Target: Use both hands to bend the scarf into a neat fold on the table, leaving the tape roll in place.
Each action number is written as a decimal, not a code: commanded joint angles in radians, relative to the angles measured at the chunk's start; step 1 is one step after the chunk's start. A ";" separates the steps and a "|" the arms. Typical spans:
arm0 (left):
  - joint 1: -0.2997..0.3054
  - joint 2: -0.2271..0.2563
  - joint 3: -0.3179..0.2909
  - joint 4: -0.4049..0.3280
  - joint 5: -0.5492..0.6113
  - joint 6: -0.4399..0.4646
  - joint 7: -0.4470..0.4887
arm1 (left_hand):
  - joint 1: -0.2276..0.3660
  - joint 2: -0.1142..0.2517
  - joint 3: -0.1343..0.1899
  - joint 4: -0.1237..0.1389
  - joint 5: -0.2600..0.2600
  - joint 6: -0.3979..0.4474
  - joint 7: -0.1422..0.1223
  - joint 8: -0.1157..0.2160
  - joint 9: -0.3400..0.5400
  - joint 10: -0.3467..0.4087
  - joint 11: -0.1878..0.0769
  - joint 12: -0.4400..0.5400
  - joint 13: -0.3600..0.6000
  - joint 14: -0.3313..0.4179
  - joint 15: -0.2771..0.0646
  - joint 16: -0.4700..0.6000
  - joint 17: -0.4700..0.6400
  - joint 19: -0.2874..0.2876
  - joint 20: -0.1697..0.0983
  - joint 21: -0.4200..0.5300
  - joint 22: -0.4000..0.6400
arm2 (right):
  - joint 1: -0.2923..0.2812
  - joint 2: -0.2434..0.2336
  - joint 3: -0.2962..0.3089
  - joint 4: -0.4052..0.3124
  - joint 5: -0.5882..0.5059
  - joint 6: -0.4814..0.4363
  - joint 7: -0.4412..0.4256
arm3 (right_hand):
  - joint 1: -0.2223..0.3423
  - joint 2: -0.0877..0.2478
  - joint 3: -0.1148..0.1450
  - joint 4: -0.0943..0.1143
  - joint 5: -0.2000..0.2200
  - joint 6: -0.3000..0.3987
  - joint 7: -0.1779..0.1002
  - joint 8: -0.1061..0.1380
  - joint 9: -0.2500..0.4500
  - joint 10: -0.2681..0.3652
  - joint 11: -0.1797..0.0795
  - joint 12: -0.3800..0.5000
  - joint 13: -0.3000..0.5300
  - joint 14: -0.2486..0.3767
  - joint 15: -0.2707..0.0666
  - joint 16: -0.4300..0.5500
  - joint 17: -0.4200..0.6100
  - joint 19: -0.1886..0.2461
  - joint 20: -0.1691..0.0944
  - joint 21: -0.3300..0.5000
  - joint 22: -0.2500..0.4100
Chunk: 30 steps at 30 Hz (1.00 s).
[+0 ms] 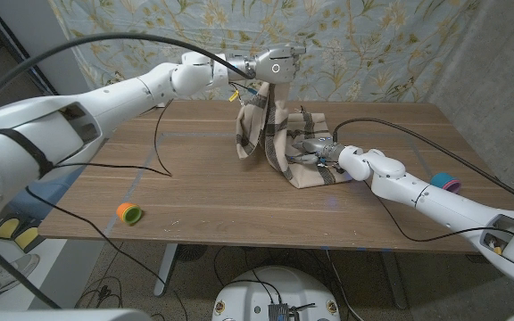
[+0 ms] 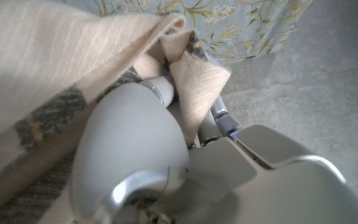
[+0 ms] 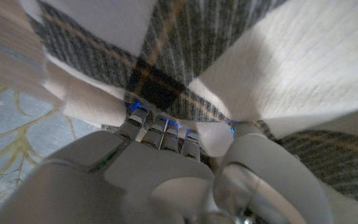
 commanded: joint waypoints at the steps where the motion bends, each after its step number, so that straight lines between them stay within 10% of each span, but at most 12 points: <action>1: -0.085 -0.135 0.103 0.146 -0.052 0.029 0.095 | 0.010 0.020 0.011 -0.005 0.003 -0.019 0.013 0.008 0.008 0.001 -0.008 0.007 0.007 0.089 -0.199 0.004 0.007 -0.004 -0.017 0.006 0.002 | -0.003 0.004 0.009 0.010 -0.008 0.014 -0.021 | 0.008 0.002 0.008 0.001 0.005 0.016 -0.002 0.003 0.005 0.005 -0.004 0.004 0.001 0.005 -0.005 0.000 -0.001 0.034 0.008 0.001 0.020; 19: -0.115 -0.206 0.217 0.209 -0.182 0.040 0.219 | -0.009 0.014 0.023 0.000 0.007 -0.046 -0.006 0.020 0.030 -0.024 -0.010 -0.007 0.021 0.076 -0.200 -0.006 0.028 0.003 -0.023 -0.002 -0.006 | -0.012 -0.008 0.030 -0.008 -0.008 0.016 -0.044 | 0.008 0.003 0.013 -0.002 0.006 0.017 -0.002 0.003 0.005 0.007 -0.005 0.004 0.001 0.005 -0.006 0.001 -0.008 0.037 0.006 -0.002 0.020; 25: -0.095 -0.209 0.221 0.202 -0.203 0.070 0.233 | -0.090 -0.004 0.022 0.010 0.016 -0.093 -0.093 -0.064 -0.081 -0.084 -0.015 -0.101 -0.042 0.042 -0.205 -0.105 -0.041 -0.009 -0.028 0.004 -0.003 | -0.019 -0.013 0.040 -0.028 -0.010 0.006 -0.048 | 0.008 0.003 0.014 -0.003 0.006 0.018 -0.001 0.003 0.005 0.007 -0.005 0.004 0.001 0.006 -0.007 0.001 -0.010 0.038 0.006 -0.003 0.019; 30: -0.074 -0.223 0.224 0.213 -0.216 0.098 0.248 | -0.141 -0.022 -0.008 0.000 0.004 -0.113 -0.114 -0.115 -0.148 -0.070 -0.019 -0.140 -0.079 0.065 -0.208 -0.146 -0.063 -0.022 -0.033 0.027 -0.002 | -0.023 -0.015 0.047 -0.044 -0.011 -0.003 -0.050 | 0.007 0.003 0.016 -0.003 0.006 0.019 -0.001 0.003 0.005 0.007 -0.007 0.003 0.001 0.006 -0.007 0.001 -0.012 0.039 0.006 -0.003 0.019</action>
